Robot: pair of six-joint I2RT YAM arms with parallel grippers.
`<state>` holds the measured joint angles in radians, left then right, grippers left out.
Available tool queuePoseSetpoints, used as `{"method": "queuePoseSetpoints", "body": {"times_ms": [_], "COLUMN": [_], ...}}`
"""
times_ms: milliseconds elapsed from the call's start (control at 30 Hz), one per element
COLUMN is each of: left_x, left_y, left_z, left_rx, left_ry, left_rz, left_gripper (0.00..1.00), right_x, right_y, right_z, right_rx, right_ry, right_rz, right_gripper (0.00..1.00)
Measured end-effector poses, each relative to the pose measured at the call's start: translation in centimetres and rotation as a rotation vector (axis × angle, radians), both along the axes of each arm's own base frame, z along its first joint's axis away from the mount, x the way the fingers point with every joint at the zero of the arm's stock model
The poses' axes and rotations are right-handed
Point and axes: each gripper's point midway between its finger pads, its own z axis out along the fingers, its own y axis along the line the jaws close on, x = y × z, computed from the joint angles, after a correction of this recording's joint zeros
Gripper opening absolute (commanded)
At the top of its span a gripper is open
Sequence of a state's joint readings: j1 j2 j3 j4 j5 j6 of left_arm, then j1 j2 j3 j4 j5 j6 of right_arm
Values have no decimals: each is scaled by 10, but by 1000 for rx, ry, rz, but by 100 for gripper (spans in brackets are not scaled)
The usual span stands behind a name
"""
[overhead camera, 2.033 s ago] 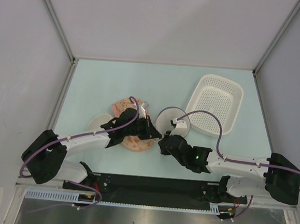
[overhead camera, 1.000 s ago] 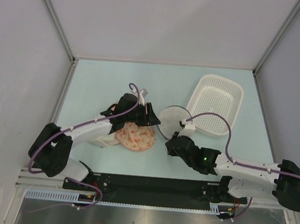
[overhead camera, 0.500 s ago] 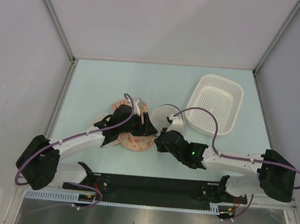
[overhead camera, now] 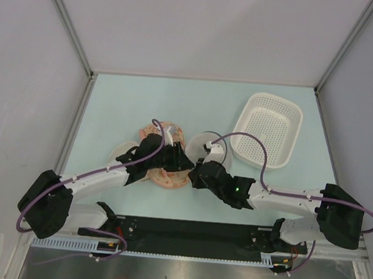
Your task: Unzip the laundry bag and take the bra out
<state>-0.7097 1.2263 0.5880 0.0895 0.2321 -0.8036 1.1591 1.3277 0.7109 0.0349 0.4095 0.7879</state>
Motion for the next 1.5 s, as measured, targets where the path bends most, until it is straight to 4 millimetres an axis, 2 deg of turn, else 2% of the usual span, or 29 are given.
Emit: {"method": "queuePoseSetpoints", "body": {"times_ms": [67,100,167,200,233,600,933,1233,1500], "left_x": [1,1,2,2,2,8,9,19,32], "left_y": [-2,-3,-4,-5,-6,-15,-15,-3,2], "left_z": [1,1,-1,-1,-1,-3,-1,-3,5], "left_rx": [-11,-14,-18,-21,-23,-22,1,32,50], "left_ry": [1,4,11,13,14,29,21,12,-23], "left_rz": [1,3,4,3,2,-18,-32,-12,-6], "left_gripper": [22,15,8,1,0,0,0,0,0], "right_x": [0,0,0,0,0,2,1,-6,-10], "right_y": [0,0,0,0,-1,-7,-13,-32,-49], "right_z": [0,0,0,0,-1,-5,-2,-1,1], "right_rx": [0,0,-1,-2,-5,-30,-20,-19,-16], "right_ry": [0,0,0,1,2,2,-2,14,21], "right_rz": [0,0,0,0,-1,-21,-31,-53,-90], "right_gripper": [0,0,0,0,0,0,0,0,0]}}
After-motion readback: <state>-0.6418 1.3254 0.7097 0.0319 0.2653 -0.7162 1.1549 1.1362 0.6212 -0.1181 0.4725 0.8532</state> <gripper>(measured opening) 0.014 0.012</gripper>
